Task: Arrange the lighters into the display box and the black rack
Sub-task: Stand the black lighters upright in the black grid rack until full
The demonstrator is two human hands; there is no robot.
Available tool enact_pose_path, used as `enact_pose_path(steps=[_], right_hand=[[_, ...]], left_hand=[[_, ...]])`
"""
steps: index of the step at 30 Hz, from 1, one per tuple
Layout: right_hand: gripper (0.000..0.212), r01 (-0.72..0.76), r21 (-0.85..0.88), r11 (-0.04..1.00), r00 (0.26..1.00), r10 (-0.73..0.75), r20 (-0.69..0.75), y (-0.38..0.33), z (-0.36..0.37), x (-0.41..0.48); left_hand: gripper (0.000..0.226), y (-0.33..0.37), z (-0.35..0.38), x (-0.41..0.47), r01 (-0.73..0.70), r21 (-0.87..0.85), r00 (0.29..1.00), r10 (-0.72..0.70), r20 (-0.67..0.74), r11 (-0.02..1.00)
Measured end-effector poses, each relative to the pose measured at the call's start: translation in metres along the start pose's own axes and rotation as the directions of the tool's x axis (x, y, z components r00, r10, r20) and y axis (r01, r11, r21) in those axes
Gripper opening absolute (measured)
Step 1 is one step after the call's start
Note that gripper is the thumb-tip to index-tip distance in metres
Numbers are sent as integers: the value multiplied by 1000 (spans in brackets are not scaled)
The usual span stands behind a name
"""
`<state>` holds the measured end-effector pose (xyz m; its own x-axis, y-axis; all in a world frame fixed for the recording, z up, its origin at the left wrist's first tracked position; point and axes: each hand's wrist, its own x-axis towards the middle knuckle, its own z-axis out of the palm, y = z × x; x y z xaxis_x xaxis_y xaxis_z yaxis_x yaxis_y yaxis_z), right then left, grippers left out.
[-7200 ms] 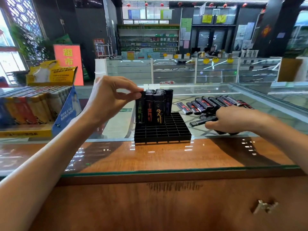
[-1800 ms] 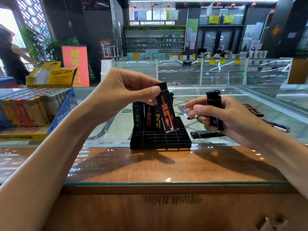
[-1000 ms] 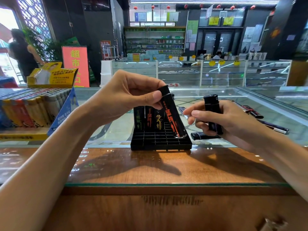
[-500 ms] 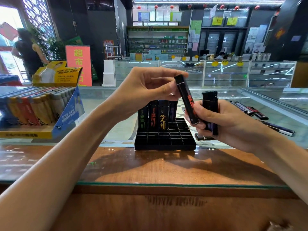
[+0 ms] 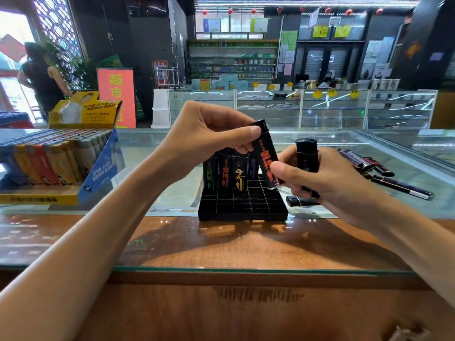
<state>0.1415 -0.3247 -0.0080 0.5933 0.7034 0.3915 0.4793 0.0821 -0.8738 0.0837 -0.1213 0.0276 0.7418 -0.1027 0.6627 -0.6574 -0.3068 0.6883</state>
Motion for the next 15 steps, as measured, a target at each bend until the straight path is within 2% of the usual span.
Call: enact_pose_path(steps=[4, 10, 15], right_hand=[[28, -41, -39, 998, 998, 39, -40, 0, -2, -1], [23, -87, -56, 995, 990, 80, -117, 3, -15, -5], [26, -81, -42, 996, 990, 76, -119, 5, -16, -3]], left_hand=[[21, 4, -19, -5, 35, 83, 999, -33, -23, 996], [38, -1, -38, -14, 41, 424, 999, -45, 1, 905], [37, -6, -32, -13, 13, 528, 1000, -22, 12, 849]])
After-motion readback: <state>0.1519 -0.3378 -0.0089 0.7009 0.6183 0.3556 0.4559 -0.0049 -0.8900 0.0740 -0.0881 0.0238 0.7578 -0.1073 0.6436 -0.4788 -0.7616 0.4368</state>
